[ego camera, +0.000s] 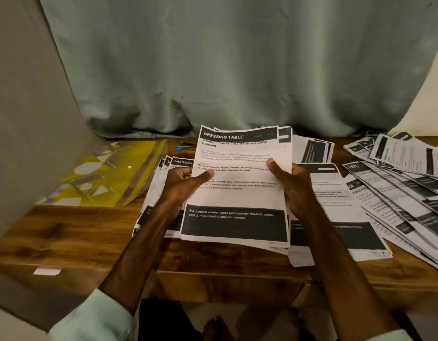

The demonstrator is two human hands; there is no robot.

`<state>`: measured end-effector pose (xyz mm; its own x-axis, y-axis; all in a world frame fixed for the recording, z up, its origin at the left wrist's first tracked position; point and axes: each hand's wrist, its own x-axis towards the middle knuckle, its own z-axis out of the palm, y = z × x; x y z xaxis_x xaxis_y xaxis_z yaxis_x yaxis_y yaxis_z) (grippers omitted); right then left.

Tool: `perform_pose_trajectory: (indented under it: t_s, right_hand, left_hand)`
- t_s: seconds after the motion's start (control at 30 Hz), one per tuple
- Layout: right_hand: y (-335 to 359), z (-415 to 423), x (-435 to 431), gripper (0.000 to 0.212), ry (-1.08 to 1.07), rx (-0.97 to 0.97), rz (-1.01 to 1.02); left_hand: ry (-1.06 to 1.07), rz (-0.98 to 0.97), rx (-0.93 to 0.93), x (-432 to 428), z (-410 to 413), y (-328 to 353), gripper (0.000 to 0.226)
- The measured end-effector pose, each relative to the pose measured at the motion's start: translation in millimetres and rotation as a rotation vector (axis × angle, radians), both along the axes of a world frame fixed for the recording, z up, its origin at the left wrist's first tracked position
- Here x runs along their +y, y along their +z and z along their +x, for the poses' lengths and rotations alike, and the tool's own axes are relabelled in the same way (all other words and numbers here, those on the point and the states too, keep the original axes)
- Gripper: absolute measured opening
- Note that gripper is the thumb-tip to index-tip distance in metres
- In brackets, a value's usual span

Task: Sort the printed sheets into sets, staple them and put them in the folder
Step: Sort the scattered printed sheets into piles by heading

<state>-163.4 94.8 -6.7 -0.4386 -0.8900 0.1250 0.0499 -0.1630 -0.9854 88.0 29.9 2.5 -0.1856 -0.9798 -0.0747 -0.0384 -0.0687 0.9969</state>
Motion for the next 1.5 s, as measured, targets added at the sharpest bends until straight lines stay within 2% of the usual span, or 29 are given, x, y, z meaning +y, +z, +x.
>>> perform_pose_trajectory:
  t_s: [0.2, 0.37, 0.53, 0.63, 0.77, 0.9, 1.0, 1.07, 1.17, 1.33, 1.5]
  right_hand:
    - [-3.5, -2.3, -1.7, 0.037, -0.012, 0.093, 0.074]
    - [-0.9, -6.0, -2.2, 0.029, -0.016, 0.121, 0.108]
    - [0.7, -16.6, -1.1, 0.031, -0.089, 0.164, 0.119]
    - [2.7, -26.8, 2.3, 0.032, -0.164, 0.222, 0.142]
    - [8.7, -46.6, 8.5, 0.030, -0.201, 0.281, 0.235]
    - [16.9, -73.7, 19.7, 0.030, -0.204, 0.375, 0.308]
    - [21.7, -98.1, 30.4, 0.031, -0.200, 0.490, 0.378]
    - [24.1, -116.0, 38.3, 0.026, -0.195, 0.554, 0.435]
    - [22.1, -142.0, 45.4, 0.021, -0.201, 0.656, 0.494]
    - [3.0, -149.7, 41.5, 0.027, -0.341, 0.844, 0.600]
    - [-15.0, -135.2, 34.1, 0.045, -0.426, 0.907, 0.683]
  left_hand:
    - [0.012, -0.040, -0.043, -9.0, 16.6, -5.1, 0.024]
    - [0.040, -0.138, -0.160, -19.6, 35.8, -7.9, 0.018]
    - [0.254, -0.227, -0.365, -37.1, 63.0, -15.9, 0.021]
    - [0.395, -0.233, -0.556, -46.0, 75.4, -24.6, 0.027]
    - [0.385, -0.363, -0.754, -43.0, 75.0, -34.4, 0.029]
    - [0.380, -0.383, -0.842, -42.6, 63.7, -46.6, 0.053]
    - [0.441, -0.404, -1.050, -42.9, 51.8, -49.6, 0.076]
    - [0.457, -0.494, -1.129, -38.9, 40.4, -48.2, 0.083]
    - [0.384, -0.628, -1.114, -33.5, 17.5, -46.2, 0.071]
    - [0.195, -0.627, -0.996, -22.1, -30.7, -38.5, 0.041]
    - [0.013, -0.656, -0.949, -15.5, -67.8, -34.0, 0.028]
